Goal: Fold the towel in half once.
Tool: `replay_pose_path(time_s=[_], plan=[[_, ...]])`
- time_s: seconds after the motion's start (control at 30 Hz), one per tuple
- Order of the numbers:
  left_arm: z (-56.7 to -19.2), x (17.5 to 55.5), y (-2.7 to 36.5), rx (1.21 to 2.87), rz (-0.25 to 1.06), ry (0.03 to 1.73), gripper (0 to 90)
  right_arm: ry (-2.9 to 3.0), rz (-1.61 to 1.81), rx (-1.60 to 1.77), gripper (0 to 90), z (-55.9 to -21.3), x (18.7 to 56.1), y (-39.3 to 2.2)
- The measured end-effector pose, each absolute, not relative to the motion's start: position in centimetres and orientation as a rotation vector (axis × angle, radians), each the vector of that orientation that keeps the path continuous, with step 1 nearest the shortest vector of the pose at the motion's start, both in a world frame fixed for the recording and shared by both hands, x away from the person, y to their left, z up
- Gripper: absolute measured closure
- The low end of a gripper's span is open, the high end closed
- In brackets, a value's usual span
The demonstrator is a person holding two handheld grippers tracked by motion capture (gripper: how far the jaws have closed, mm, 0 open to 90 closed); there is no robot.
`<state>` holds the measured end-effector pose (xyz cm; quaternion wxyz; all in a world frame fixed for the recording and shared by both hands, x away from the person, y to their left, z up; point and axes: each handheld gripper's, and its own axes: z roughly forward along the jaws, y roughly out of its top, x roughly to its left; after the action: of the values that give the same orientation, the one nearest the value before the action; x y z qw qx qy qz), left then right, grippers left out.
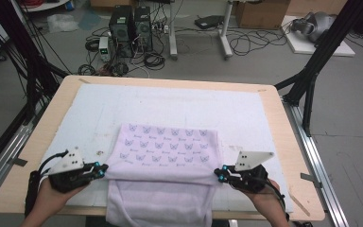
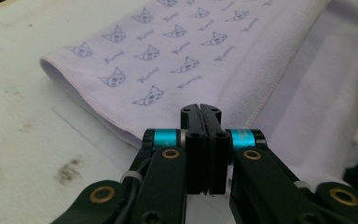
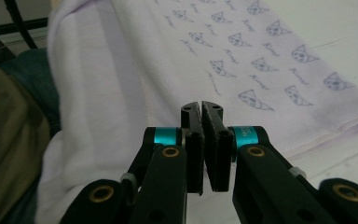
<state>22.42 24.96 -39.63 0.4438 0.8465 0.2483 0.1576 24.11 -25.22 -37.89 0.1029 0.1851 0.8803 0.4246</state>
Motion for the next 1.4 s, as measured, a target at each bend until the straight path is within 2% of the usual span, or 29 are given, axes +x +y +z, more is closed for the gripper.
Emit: replay_pose_path(time_s=[0.1, 0.17, 0.3, 0.67, 0.9, 1.1, 1.2, 1.23, 1.27, 1.3, 1.37, 1.4], plan=[[-40.5, 21.3, 24.9, 2.118, 0.368, 0.595, 87.0, 2.623, 1.271, 0.544, 86.3, -38.5, 23.1, -25.3], [-40.9, 21.5, 24.8, 2.126, 0.364, 0.610, 76.6, 2.633, 1.280, 0.571, 78.0, -38.9, 23.1, -25.5], [-40.7, 23.5, 24.7, 2.102, 0.385, 0.647, 66.3, 2.611, 1.301, 0.630, 71.9, -38.9, 24.7, -25.8], [-40.2, 32.9, 23.0, 2.048, 0.453, 0.748, 58.5, 2.538, 1.259, 0.761, 58.9, -39.3, 34.3, -25.4], [-40.9, 38.6, 23.2, 2.012, 0.383, 0.921, 47.5, 2.534, 1.178, 0.843, 45.5, -40.0, 39.2, -25.0], [-43.4, 41.0, 22.9, 2.022, 0.292, 1.031, 37.4, 2.582, 1.135, 0.922, 39.7, -41.9, 41.3, -25.0], [-44.3, 41.4, 22.6, 2.061, 0.271, 1.044, 37.9, 2.617, 1.126, 0.935, 40.9, -42.8, 41.8, -24.6], [-44.3, 41.3, 22.4, 2.070, 0.298, 1.032, 39.4, 2.634, 1.108, 0.938, 44.4, -43.1, 41.9, -24.5], [-44.3, 41.2, 22.3, 2.075, 0.310, 1.025, 43.2, 2.659, 1.092, 0.932, 52.7, -43.4, 42.0, -24.3], [-44.3, 41.2, 22.3, 2.082, 0.323, 1.026, 50.0, 2.682, 1.070, 0.933, 58.6, -43.7, 42.0, -24.1], [-44.2, 41.2, 22.3, 2.085, 0.291, 0.994, 65.8, 2.690, 1.131, 0.923, 80.4, -43.8, 42.0, -24.1], [-44.2, 41.1, 22.3, 2.088, 0.288, 0.984, 75.3, 2.704, 1.136, 0.919, 82.0, -43.8, 42.0, -24.0]])
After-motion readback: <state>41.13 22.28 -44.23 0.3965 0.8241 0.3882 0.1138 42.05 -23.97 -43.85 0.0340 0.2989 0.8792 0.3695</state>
